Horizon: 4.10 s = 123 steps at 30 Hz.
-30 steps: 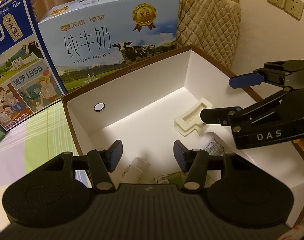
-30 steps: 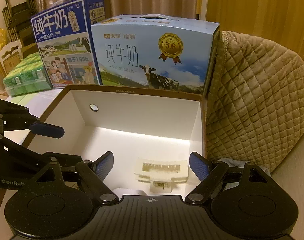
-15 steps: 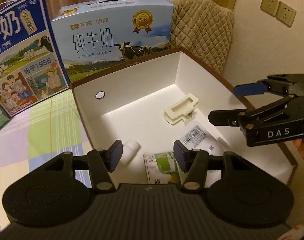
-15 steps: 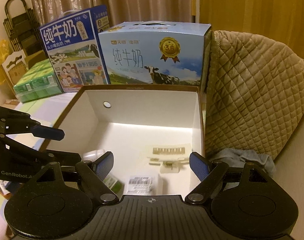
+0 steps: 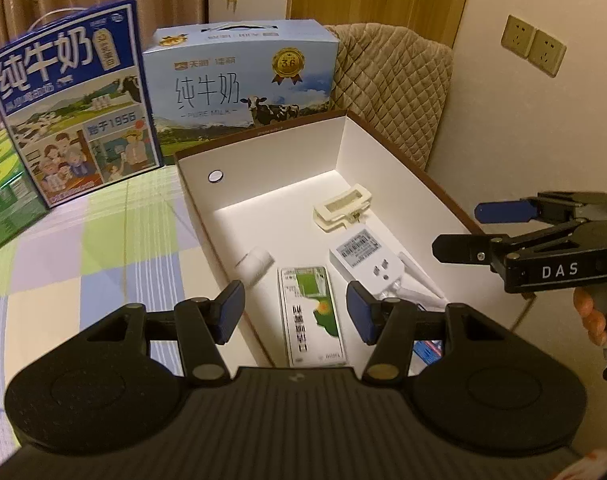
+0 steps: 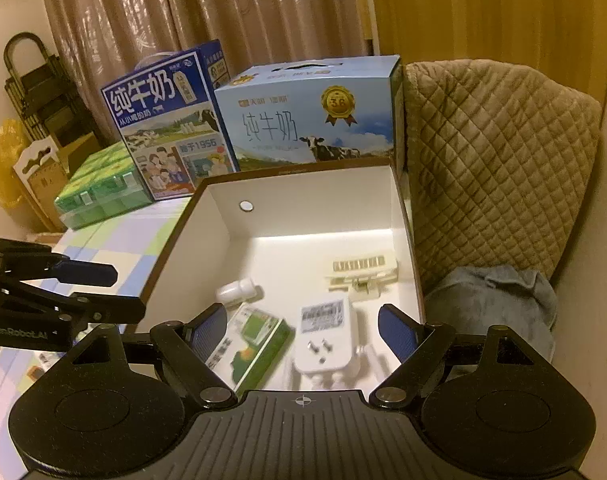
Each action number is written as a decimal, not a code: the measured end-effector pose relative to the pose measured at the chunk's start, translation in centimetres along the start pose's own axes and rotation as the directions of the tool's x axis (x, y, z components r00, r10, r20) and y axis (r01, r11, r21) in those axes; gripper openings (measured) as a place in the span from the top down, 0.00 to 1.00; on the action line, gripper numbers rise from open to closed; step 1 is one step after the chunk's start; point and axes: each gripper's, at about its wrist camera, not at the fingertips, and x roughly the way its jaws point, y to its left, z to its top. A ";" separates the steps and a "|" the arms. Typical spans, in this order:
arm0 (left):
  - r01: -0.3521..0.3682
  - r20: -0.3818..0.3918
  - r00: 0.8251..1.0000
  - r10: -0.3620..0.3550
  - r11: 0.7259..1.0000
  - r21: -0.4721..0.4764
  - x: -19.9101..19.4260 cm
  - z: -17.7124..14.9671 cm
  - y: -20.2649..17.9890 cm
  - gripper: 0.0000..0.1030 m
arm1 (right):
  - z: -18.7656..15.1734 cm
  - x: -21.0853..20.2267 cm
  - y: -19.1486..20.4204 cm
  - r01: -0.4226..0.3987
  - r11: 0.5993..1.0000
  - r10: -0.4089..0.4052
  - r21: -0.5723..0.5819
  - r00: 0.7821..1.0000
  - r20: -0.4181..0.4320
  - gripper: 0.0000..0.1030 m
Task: Organize rigid objects
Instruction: 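Withdraw both grippers from the box back over the table, then lower the left gripper onto the orange utility knife and grasp it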
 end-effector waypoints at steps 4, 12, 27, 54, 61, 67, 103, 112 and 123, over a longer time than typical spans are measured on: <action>0.005 0.002 1.000 -0.005 1.000 -0.027 -1.9 -1.1 -0.1 0.50 | -0.9 -1.7 0.8 -0.004 1.000 0.003 0.020 1.000 0.008 0.22; 0.018 0.001 1.000 -0.018 0.998 -0.064 -4.8 -4.0 -0.2 0.50 | -2.9 -4.3 3.1 -0.015 0.999 0.015 0.041 1.000 0.009 0.22; 0.006 -0.043 0.999 -0.012 0.993 -0.118 -8.5 -10.5 1.9 0.50 | -8.5 -6.1 8.7 -0.019 0.998 0.022 0.058 0.999 -0.042 0.22; -0.132 -0.090 0.990 0.111 0.955 -0.265 -14.9 -20.3 10.7 0.50 | -13.5 -2.6 20.3 -0.118 0.992 0.125 0.049 0.977 -0.172 0.22; -0.159 -0.094 0.986 0.138 0.945 -0.287 -15.6 -21.9 12.7 0.50 | -14.0 -1.5 22.3 -0.129 0.991 0.133 0.033 0.972 -0.196 0.22; -0.176 -0.100 0.983 0.153 0.943 -0.281 -15.3 -22.9 14.4 0.50 | -14.6 -0.6 23.1 -0.117 0.992 0.123 0.041 0.970 -0.210 0.22; 0.003 -0.144 0.990 0.004 0.999 0.050 -5.3 -22.5 24.0 0.38 | -16.6 3.3 22.0 0.106 0.972 -0.044 0.210 0.959 -0.280 0.22; 0.144 -0.164 0.980 -0.117 0.975 0.167 -4.2 -22.2 23.4 0.35 | -17.2 2.4 20.3 0.188 0.947 -0.107 0.260 0.950 -0.295 0.22; 0.155 -0.199 0.974 -0.108 0.958 0.239 -3.3 -21.4 23.0 0.36 | -17.6 2.2 19.2 0.202 0.937 -0.111 0.283 0.945 -0.306 0.22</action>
